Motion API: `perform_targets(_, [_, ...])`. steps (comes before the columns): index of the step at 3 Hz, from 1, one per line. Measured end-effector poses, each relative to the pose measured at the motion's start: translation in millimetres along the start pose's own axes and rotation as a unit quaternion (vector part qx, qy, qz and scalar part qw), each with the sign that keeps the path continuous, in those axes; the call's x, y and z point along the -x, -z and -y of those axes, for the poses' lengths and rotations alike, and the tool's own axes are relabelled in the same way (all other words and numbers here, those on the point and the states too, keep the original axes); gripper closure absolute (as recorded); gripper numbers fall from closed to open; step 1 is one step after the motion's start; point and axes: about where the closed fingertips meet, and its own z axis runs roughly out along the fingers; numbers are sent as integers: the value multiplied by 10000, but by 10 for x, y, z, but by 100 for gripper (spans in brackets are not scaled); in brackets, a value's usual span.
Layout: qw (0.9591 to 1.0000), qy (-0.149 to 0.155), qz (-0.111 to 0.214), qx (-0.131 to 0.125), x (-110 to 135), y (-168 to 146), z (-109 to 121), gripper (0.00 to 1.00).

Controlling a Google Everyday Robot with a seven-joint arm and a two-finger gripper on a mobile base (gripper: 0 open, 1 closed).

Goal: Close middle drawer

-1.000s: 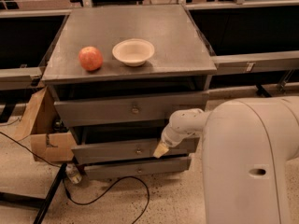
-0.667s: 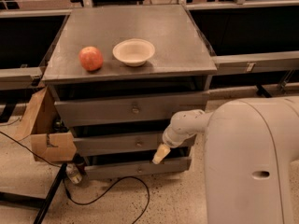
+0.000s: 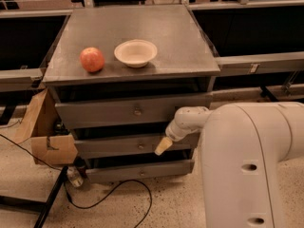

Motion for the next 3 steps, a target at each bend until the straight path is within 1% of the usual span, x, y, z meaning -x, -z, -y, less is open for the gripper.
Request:
perform_targets(1, [10000, -10, -57, 28, -40, 1, -44, 0])
perform_targets(2, [9998, -164, -57, 7, -353, 431, -327, 0])
perform_targets(3, [9998, -153, -109, 55, -408, 433, -393, 0])
